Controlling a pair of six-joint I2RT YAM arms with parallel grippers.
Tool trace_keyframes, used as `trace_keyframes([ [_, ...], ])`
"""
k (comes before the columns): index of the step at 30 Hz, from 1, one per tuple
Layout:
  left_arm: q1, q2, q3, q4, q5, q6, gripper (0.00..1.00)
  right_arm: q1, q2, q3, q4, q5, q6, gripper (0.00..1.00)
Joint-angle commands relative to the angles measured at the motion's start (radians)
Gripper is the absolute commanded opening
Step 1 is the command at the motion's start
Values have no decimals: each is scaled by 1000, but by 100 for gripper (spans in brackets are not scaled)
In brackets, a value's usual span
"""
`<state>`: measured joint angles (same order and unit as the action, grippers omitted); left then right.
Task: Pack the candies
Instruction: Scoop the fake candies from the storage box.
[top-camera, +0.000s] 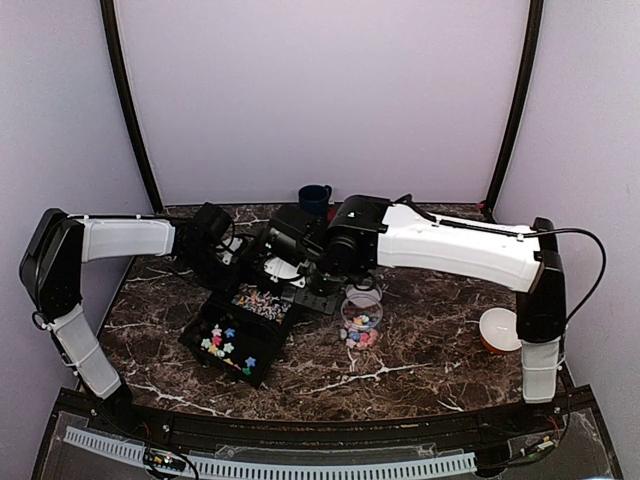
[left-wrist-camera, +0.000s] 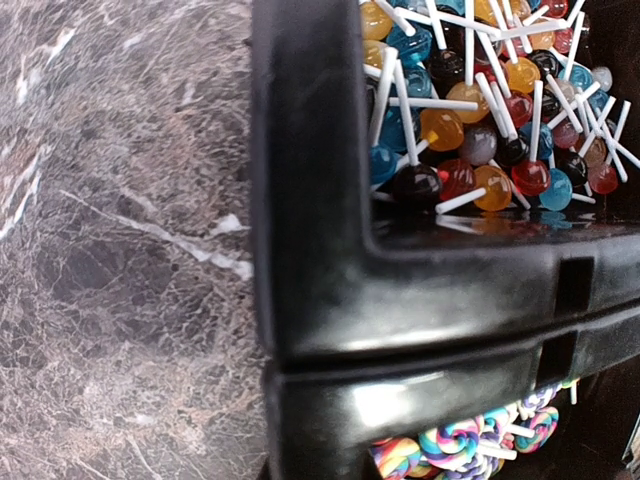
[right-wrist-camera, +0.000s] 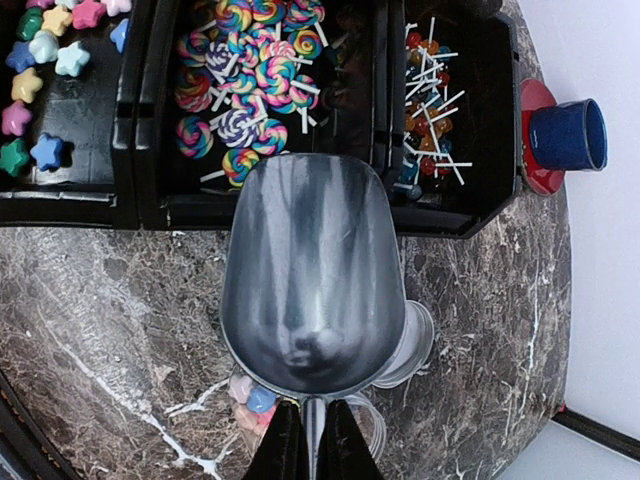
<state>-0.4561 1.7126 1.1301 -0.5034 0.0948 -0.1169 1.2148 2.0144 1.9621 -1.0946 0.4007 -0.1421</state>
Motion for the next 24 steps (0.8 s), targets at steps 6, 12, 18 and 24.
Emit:
trace_keyframes([
  [6,-24,-97,10,42,-13,15,0,20,119,111,-58,73,-40,0],
  [12,-26,-93,10,42,-24,18,0,32,172,138,-65,91,-67,0],
  [18,-34,-97,5,51,-24,19,0,35,259,230,-56,157,-86,0],
  [24,-41,-101,-2,67,-19,23,0,35,346,311,-27,177,-117,0],
])
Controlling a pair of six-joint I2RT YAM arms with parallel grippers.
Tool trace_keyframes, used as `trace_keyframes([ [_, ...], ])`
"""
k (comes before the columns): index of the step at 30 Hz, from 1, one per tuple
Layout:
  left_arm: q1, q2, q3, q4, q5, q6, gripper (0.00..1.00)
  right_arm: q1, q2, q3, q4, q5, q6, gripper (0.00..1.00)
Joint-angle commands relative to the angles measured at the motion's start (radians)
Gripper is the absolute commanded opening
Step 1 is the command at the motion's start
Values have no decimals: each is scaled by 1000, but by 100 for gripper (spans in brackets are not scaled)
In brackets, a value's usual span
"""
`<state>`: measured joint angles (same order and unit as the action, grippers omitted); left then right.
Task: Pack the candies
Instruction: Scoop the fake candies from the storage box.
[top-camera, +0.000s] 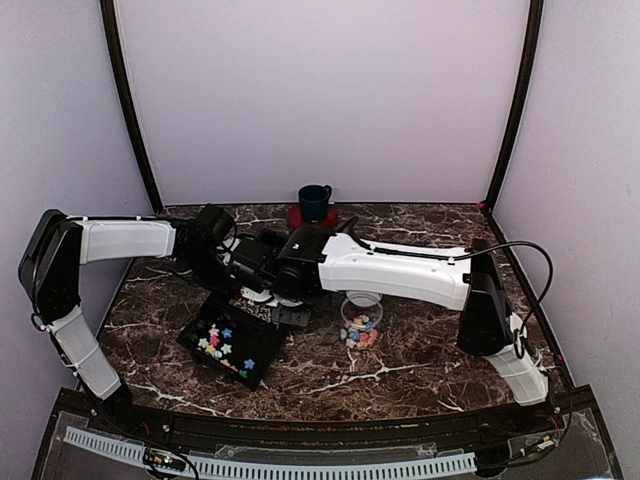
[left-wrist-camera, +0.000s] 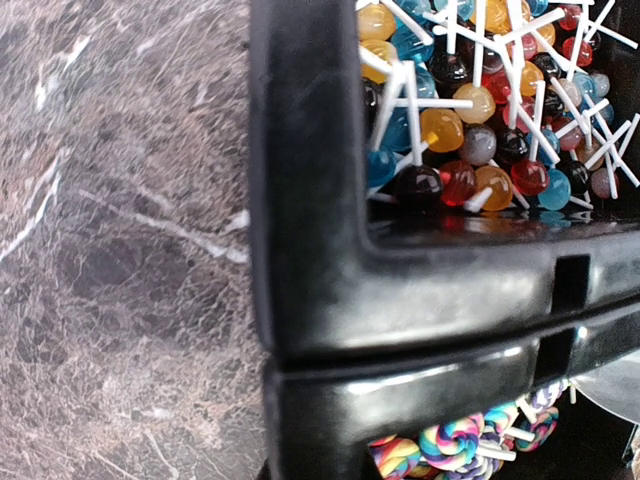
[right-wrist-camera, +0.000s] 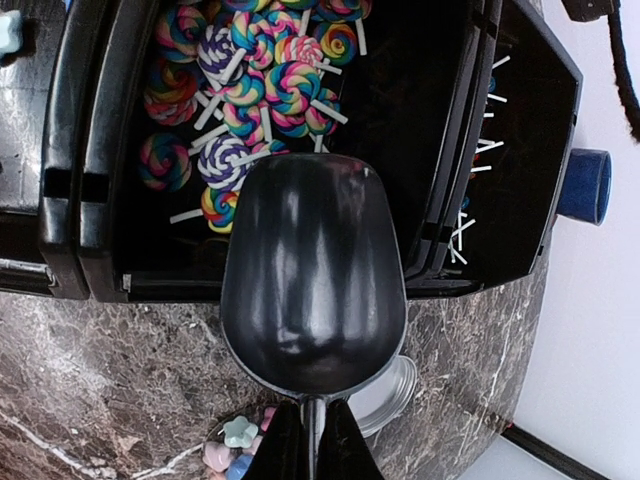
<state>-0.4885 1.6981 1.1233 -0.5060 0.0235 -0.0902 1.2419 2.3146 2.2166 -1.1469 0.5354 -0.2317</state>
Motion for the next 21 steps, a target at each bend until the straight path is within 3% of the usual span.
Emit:
trace_keyframes([
  [1,-10,-88,3,74,55,-3,0,8,53,60,35,45,-33,0],
  [8,-11,-91,-2,86,74,-1,0,6,76,31,149,24,-54,0],
  [21,-12,-137,-29,150,144,8,0,-30,16,-168,402,-269,-53,0],
])
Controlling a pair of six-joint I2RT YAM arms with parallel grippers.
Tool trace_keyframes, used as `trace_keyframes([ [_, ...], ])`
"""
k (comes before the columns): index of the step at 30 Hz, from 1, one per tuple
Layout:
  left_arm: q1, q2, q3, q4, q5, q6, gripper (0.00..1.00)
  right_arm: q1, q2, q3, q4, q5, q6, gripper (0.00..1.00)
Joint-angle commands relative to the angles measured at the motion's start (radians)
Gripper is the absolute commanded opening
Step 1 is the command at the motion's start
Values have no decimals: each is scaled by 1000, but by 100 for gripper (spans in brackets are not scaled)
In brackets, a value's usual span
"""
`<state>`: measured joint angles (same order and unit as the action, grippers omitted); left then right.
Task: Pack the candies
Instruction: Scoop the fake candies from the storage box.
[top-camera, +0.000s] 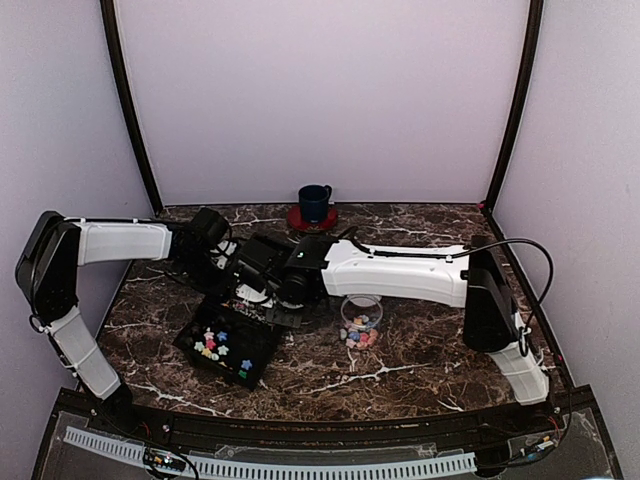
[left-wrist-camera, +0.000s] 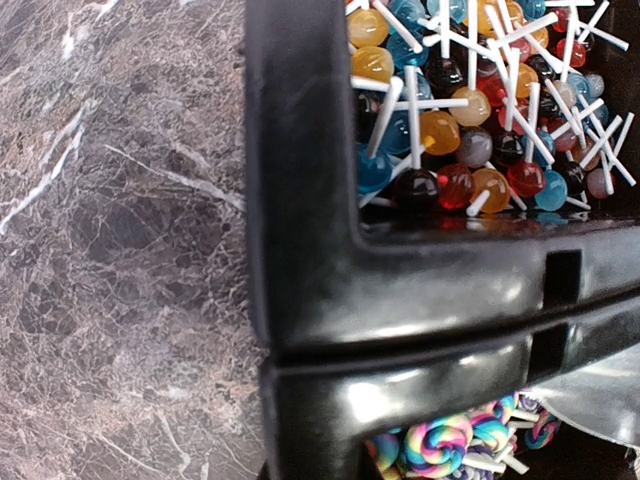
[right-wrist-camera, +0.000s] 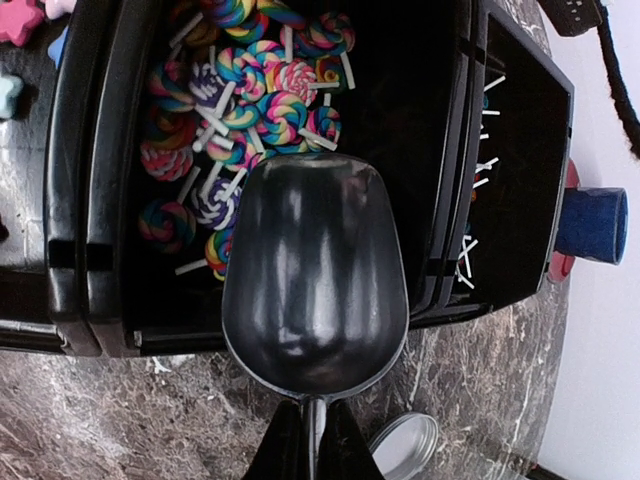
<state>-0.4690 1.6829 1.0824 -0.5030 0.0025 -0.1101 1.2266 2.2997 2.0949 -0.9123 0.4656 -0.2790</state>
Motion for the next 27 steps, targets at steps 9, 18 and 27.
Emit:
trace_keyframes([
  [9,-30,-160,-9,185,181,45,0,-16,9,-114,229,-335,-51,0],
  [18,-30,-183,-22,203,175,62,0,29,45,-133,233,-19,-127,0],
  [27,-31,-178,-17,196,239,102,0,62,-102,-338,394,-9,-289,0],
])
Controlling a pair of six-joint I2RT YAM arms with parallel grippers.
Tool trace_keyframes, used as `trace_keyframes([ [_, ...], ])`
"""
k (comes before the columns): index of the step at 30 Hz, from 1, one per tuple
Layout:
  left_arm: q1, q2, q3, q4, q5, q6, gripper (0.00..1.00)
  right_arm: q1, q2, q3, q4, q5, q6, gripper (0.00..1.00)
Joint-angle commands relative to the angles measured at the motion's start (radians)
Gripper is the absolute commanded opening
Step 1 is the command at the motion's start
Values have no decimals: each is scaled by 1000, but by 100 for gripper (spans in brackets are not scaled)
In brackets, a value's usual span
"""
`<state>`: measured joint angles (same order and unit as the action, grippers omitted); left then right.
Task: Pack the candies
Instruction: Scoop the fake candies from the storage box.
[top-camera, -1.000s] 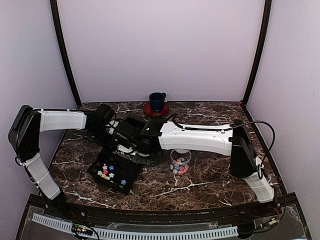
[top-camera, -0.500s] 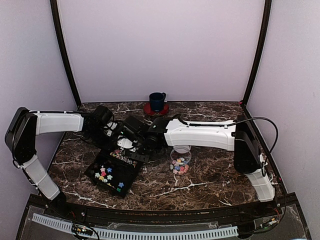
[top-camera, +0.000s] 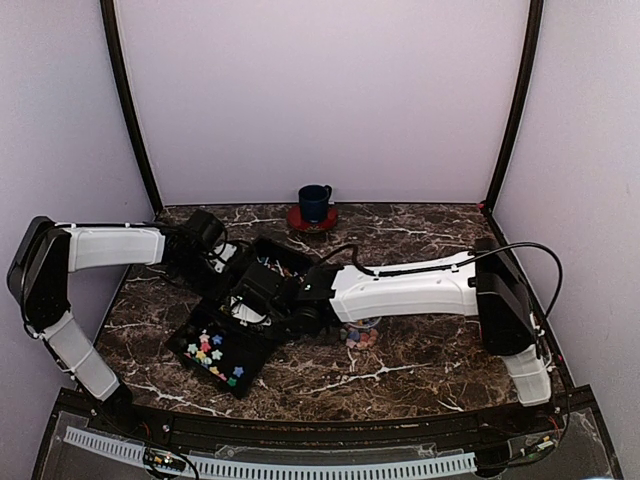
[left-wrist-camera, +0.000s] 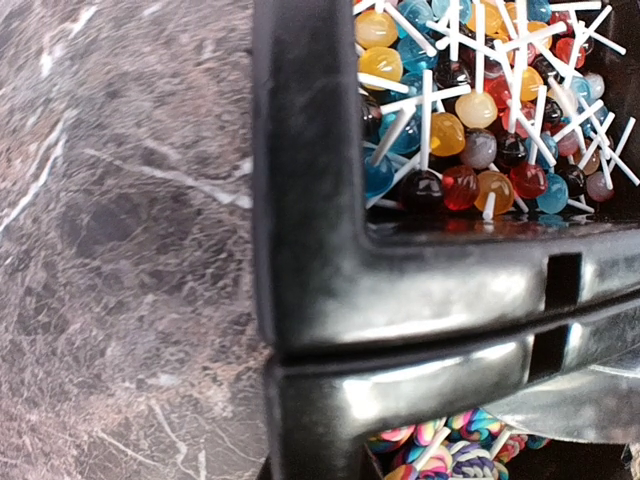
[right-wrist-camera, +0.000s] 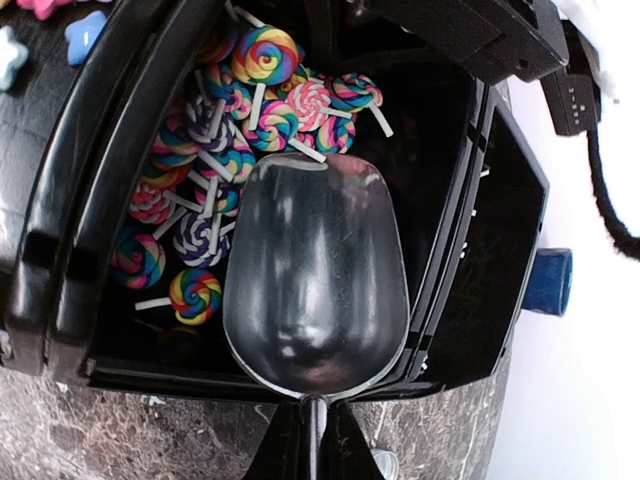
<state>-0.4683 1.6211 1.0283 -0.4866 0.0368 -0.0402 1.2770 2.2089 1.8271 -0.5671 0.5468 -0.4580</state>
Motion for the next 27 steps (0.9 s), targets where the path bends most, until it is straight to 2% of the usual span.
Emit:
trace_keyframes([
  [1,-31,-115,38,180,217,36,0,13,-19,-69,30,-119,-117,0],
  [5,-32,-121,37,180,224,40,0,9,6,18,-100,-208,-63,0],
  [11,-31,-150,16,212,199,29,0,-18,196,385,-406,-150,220,0],
  [13,-32,-158,6,232,220,17,0,-23,217,422,-398,-137,310,0],
  [17,-31,-165,-3,257,267,8,0,-23,209,383,-308,-137,429,0],
  [21,-31,-170,-5,251,251,7,0,-31,218,371,-277,-104,533,0],
  [27,-32,-213,-28,287,234,-5,0,-56,166,239,-135,-80,637,0],
])
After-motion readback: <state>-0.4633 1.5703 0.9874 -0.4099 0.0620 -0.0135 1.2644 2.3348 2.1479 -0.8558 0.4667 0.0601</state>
